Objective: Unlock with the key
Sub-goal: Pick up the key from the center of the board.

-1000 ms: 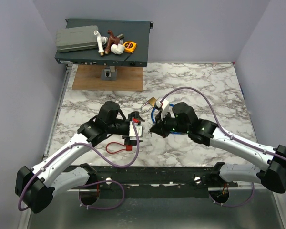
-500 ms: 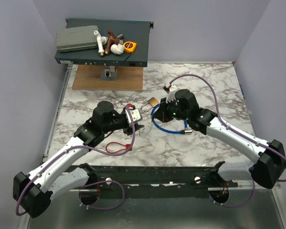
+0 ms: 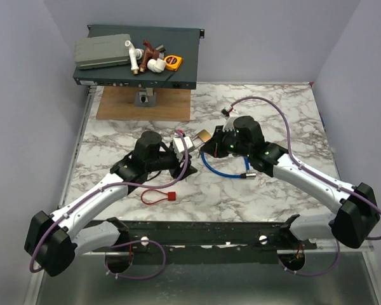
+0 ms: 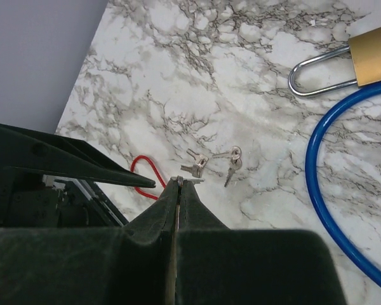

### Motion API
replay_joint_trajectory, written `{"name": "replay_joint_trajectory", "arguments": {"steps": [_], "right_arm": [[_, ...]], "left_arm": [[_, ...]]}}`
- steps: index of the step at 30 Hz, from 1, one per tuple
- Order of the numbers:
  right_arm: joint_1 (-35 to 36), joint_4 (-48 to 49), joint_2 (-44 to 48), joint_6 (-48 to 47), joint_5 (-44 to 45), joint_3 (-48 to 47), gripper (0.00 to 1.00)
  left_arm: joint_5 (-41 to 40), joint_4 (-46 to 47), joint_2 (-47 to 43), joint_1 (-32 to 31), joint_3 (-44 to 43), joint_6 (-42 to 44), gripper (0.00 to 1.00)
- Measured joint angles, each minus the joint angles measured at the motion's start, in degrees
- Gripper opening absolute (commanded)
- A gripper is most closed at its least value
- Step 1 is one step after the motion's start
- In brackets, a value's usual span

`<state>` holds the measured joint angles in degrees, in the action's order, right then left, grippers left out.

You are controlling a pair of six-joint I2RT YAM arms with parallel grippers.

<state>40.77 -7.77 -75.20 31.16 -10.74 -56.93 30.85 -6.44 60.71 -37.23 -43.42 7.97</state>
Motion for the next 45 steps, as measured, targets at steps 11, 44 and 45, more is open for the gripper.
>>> {"name": "replay_joint_trajectory", "arguments": {"steps": [11,44,45], "right_arm": [[-0.28,4.13,1.57,1.90,-0.33,0.02,0.01],[-0.39,8.66,5.27,1.75,-3.85,2.40,0.01],[-0.39,8.70,5.53,1.66,-3.96,2.60,0.01]], "left_arm": [[2.49,2.93,1.90,1.27,-2.16,-5.51,0.46],[1.40,4.79,6.12,2.51,-6.01,-8.83,0.00],[1.25,4.61,6.12,2.58,-6.12,-8.81,0.00]]}}
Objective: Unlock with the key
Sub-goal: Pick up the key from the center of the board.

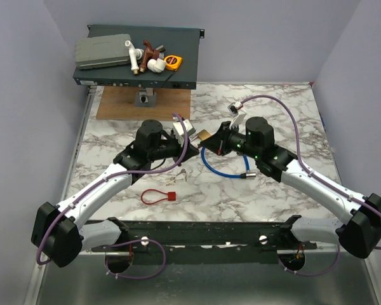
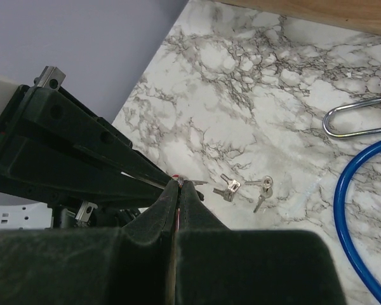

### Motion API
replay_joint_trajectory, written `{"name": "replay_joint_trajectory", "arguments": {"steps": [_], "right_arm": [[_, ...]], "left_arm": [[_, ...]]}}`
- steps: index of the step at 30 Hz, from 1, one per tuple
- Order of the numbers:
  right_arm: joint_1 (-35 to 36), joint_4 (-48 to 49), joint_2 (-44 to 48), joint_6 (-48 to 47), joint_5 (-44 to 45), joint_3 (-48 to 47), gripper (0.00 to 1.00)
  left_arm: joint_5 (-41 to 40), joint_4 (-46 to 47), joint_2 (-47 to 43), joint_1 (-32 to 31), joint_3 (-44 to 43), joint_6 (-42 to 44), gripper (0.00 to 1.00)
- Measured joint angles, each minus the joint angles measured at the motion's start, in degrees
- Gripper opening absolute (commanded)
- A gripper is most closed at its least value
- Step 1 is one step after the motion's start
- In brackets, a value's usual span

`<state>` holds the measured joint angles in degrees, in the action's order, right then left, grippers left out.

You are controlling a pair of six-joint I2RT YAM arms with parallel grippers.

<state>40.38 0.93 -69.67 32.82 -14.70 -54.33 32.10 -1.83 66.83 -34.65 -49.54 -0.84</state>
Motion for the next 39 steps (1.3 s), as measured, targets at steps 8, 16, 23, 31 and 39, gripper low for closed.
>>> {"name": "replay_joint_trajectory", "arguments": {"steps": [8,16,23,31,39], "right_arm": [[0.00,-0.11,0.74,-1.60,-1.01,0.13,0.12],[0.00,-2.97,0.98,-4.72,-1.68,0.13,0.49],[0.00,-8.66,4.42,-14.12,-1.55,-1.57,0.54],[-0.09,-6.43,13.90,-32.22,-16.50,-1.88,0.53],[-0.07,0.96,10.14,-35.52,-30.67,-0.11,0.53]], "left_arm": [[0.72,-2.93,-0.07,0.94,-1.68,2.12,0.00],[5.03,-13.07,-0.52,1.77,-5.95,11.23,0.00],[6.51,-27.10,-1.31,1.77,-10.64,26.08,0.00],[8.09,-51.12,-0.50,1.14,-21.92,48.22,0.00],[14.03,-63.32,3.15,0.33,-29.51,51.47,0.00]]}}
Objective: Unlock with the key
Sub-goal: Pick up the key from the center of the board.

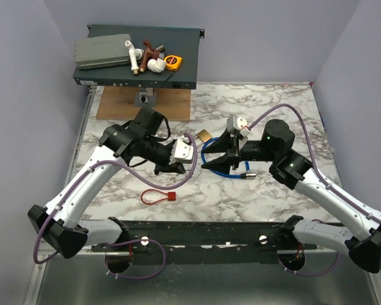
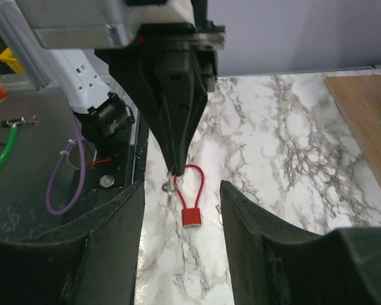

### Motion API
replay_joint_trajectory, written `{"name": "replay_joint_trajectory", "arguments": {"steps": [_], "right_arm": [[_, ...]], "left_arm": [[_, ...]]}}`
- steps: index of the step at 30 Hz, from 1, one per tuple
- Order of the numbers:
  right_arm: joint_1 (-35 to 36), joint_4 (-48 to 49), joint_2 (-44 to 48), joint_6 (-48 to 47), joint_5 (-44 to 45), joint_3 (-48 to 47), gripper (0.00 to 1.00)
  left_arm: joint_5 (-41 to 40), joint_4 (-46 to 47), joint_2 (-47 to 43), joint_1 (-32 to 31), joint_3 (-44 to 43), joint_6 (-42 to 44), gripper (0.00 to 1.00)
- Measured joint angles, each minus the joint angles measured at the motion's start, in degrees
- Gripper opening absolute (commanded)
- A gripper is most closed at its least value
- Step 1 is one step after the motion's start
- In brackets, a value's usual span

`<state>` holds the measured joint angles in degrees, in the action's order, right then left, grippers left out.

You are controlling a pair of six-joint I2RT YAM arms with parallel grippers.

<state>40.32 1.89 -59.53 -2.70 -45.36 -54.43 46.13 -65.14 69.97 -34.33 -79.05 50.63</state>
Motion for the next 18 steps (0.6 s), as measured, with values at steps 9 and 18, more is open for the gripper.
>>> {"name": "replay_joint_trajectory", "arguments": {"steps": [9,18], "right_arm": [[0.22,4.39,-5.35,3.30,-7.41,-0.55,0.38],[1.05,-0.63,-8.09,3.28,-7.72,-3.67,0.37]], "left_arm": [[1.07,-4.46,5.55,-0.63,-1.99,-4.90,0.00],[1.05,-5.38,8.48,-0.92,-7.10,-10.88,0.00]]}}
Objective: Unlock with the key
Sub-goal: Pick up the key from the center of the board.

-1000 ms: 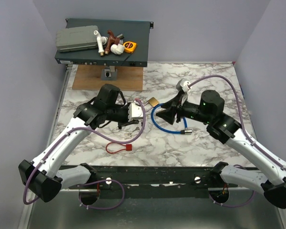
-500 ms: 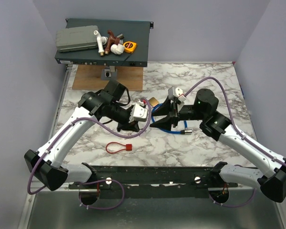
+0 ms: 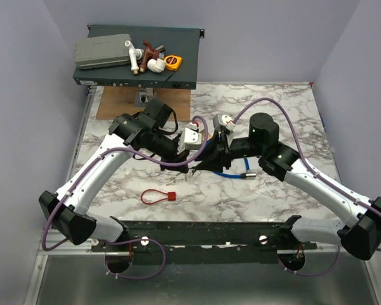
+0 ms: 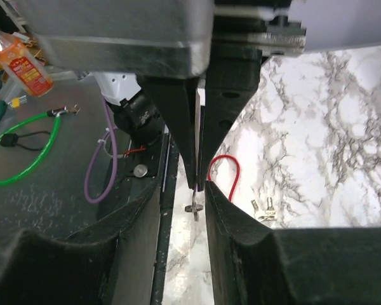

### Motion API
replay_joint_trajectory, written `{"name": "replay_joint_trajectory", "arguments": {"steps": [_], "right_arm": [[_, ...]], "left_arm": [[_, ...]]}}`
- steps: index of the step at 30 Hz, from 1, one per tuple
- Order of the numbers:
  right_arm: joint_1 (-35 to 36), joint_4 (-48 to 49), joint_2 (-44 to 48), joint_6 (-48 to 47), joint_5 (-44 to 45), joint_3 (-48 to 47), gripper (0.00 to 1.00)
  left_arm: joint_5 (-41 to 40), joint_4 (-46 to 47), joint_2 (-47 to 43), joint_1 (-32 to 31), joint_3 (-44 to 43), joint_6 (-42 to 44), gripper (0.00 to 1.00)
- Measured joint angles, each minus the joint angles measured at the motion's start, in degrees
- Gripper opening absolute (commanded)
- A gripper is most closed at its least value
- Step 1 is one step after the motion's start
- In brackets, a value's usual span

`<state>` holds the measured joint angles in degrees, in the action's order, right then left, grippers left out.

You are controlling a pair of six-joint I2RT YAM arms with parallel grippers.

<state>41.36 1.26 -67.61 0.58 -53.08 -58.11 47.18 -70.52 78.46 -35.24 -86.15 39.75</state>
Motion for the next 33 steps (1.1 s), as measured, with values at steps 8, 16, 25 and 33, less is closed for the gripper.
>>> {"name": "replay_joint_trajectory", "arguments": {"steps": [8,16,25,33], "right_arm": [[0.83,-3.93,-2.71,-0.02,1.70,-0.74,0.27],[1.44,-4.57,-2.99,-0.96,4.33,-0.81,0.29],[1.44,-7.89,-3.10,-2.40,4.26,-1.07,0.36],[1.84,-8.74,-3.98,-3.26,4.42,-1.86,0.06]], "left_arm": [[-0.24,-1.73,1.73,-1.55,-2.80,-3.41,0.00],[-1.84,-2.32,2.36,-2.25,-2.89,-4.31,0.00],[-2.71,-2.62,3.08,-2.38,-3.28,-4.28,0.00],[-3.17,-2.64,3.15,-2.40,-3.45,-4.57,0.00]]}}
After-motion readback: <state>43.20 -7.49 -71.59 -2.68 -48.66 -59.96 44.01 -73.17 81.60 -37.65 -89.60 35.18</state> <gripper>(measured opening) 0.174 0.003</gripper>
